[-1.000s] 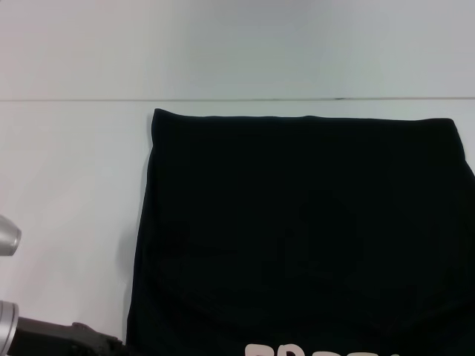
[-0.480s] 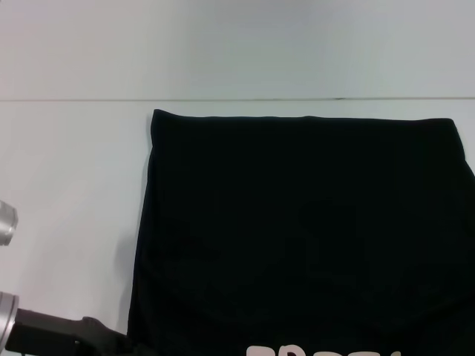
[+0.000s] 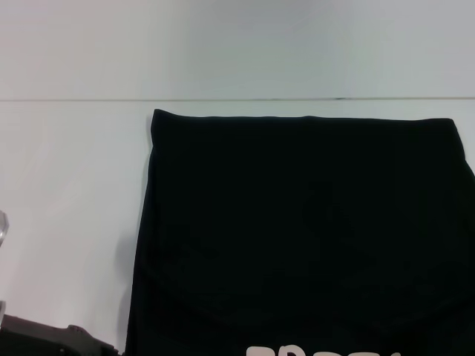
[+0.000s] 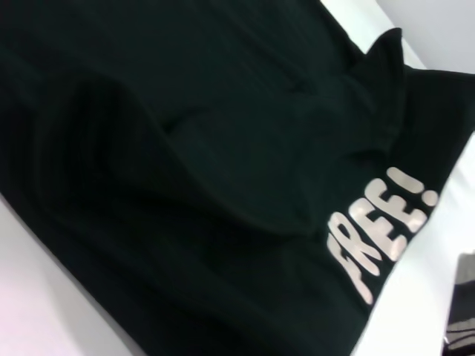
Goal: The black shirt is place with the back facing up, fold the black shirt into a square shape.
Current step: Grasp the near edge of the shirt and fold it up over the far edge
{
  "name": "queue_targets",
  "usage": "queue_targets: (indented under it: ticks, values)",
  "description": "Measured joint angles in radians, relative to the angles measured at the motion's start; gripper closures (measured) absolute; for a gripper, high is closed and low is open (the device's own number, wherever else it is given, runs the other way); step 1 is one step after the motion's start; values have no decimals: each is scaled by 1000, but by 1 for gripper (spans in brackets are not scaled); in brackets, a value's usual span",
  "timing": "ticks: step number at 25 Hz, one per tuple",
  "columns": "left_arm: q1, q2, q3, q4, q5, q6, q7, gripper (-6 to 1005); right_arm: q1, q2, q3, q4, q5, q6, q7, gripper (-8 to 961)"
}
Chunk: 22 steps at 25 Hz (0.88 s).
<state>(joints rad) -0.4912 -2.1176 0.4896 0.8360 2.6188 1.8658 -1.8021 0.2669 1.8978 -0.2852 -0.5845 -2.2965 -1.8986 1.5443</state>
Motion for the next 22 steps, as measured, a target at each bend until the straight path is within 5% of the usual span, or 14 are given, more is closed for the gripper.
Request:
queue_targets:
  ticks: [11, 22]
  values:
    - [-30, 9, 8, -9, 20, -2, -87, 967, -3, 3, 0, 0, 0, 3, -2, 893]
    - [-30, 12, 10, -9, 28, -6, -114, 586, -1, 0, 0, 0, 0, 4, -5, 893]
